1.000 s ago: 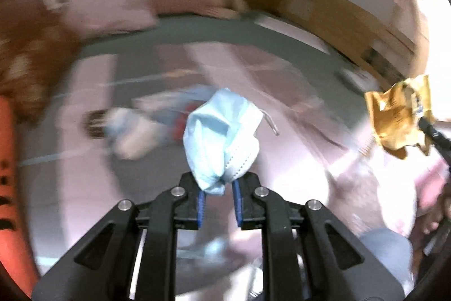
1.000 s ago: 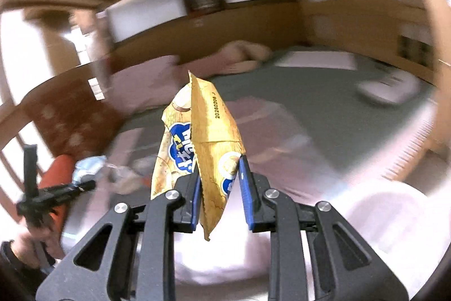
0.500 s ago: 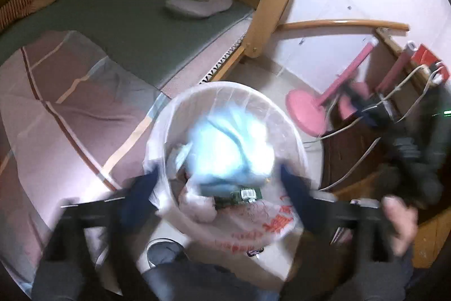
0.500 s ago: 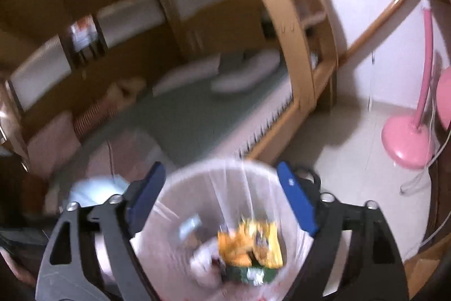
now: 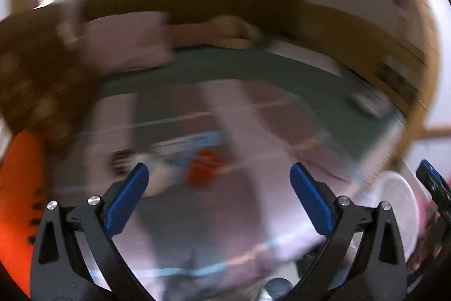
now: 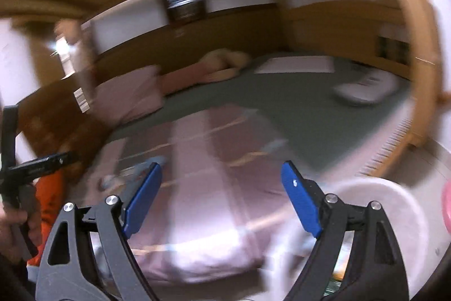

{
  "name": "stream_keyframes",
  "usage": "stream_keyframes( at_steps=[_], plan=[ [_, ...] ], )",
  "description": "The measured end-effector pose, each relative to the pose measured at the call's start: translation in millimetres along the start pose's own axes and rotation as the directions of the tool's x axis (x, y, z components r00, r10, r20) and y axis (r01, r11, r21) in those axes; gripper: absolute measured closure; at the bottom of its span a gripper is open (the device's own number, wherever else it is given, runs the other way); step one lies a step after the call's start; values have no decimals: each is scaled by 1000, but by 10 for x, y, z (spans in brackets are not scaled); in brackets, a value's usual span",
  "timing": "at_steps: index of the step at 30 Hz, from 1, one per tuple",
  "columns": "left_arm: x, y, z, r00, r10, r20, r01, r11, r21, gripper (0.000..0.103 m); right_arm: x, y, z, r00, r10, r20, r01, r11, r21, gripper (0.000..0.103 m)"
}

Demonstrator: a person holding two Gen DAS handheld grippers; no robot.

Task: Collect trash
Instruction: 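Move both open tools back over the trash on the bed, then lower the left tool onto the white paper cup while the right tool lowers onto the red cigarette box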

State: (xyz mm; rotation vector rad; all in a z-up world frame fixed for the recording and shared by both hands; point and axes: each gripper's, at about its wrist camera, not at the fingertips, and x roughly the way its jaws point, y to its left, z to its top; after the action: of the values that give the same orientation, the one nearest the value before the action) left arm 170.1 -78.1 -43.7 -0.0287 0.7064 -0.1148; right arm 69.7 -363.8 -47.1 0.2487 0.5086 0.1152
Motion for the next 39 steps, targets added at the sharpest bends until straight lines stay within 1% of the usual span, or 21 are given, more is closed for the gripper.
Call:
stream_keyframes(
  at_steps=[1, 2, 4, 7, 9, 10, 11, 12, 13, 14, 15, 16, 19, 22, 31, 33, 34, 36, 37, 38, 39],
  plan=[
    [-1, 176, -22, 1000, 16, -5, -16, 1000, -26, 3, 181, 288, 69, 998, 59, -7, -59, 998, -32, 18],
    [17, 427, -77, 999, 39, -19, -40, 998, -57, 3, 279, 465, 125, 996, 89, -7, -89, 995, -54, 18],
    [55, 715, -184, 996, 88, -24, -90, 990, -107, 3, 497, 823, 231, 990, 138, -17, -139, 985, -106, 18],
    [228, 987, -329, 989, 144, -46, -150, 976, -161, 3, 895, 1236, 343, 983, 181, -44, -185, 971, -149, 18],
    [342, 1086, -471, 981, 163, -110, -181, 967, -180, 3, 1059, 1342, 299, 982, 186, -43, -190, 969, -161, 18],
    [408, 1112, -483, 978, 157, -135, -180, 967, -181, 3, 1104, 1329, 258, 982, 183, -41, -188, 967, -170, 18],
    [418, 1122, -498, 979, 149, -136, -173, 968, -181, 3, 1170, 1341, 161, 983, 178, -51, -185, 965, -186, 18],
    [418, 1113, -519, 979, 152, -135, -175, 969, -177, 3, 1234, 1332, 67, 982, 168, -81, -181, 964, -196, 18],
    [424, 1093, -527, 978, 157, -135, -179, 969, -168, 3, 1342, 1346, -4, 977, 148, -155, -177, 965, -194, 18],
    [413, 1070, -545, 979, 151, -136, -172, 972, -158, 3, 1391, 1319, -36, 966, 159, -206, -196, 964, -178, 18],
    [412, 1061, -536, 980, 143, -136, -163, 975, -151, 3, 1395, 1316, -39, 959, 184, -214, -222, 960, -168, 18],
    [403, 1028, -535, 982, 132, -133, -151, 978, -142, 3, 1354, 1306, -34, 959, 198, -201, -235, 955, -180, 18],
    [401, 938, -544, 984, 126, -123, -141, 983, -118, 3, 1296, 1282, -29, 965, 191, -181, -230, 946, -228, 18],
    [427, 894, -540, 984, 125, -129, -139, 985, -100, 3, 1328, 1213, -10, 959, 206, -194, -242, 952, -188, 18],
    [438, 938, -535, 983, 122, -138, -136, 986, -94, 3, 1405, 1284, -68, 956, 204, -211, -252, 939, -233, 18],
    [465, 938, -490, 984, 110, -139, -118, 992, -50, 3, 1479, 1339, -92, 943, 224, -246, -292, 913, -285, 18],
    [490, 938, -464, 985, 101, -140, -105, 994, -20, 3, 1568, 1386, -112, 927, 237, -290, -330, 885, -329, 18],
    [557, 945, -408, 990, 43, -133, -34, 997, 65, 3, 1754, 1454, -161, 896, 262, -360, -400, 826, -396, 18],
    [610, 957, -394, 992, -5, -125, 21, 992, 124, 3, 1903, 1459, -202, 870, 280, -405, -451, 784, -426, 18],
    [665, 963, -392, 991, -22, -129, 44, 985, 167, 3, 2007, 1467, -236, 856, 281, -434, -475, 759, -445, 18],
    [755, 974, -393, 991, -26, -133, 56, 972, 229, 3, 2148, 1467, -273, 850, 263, -456, -482, 736, -474, 18]
  ],
)
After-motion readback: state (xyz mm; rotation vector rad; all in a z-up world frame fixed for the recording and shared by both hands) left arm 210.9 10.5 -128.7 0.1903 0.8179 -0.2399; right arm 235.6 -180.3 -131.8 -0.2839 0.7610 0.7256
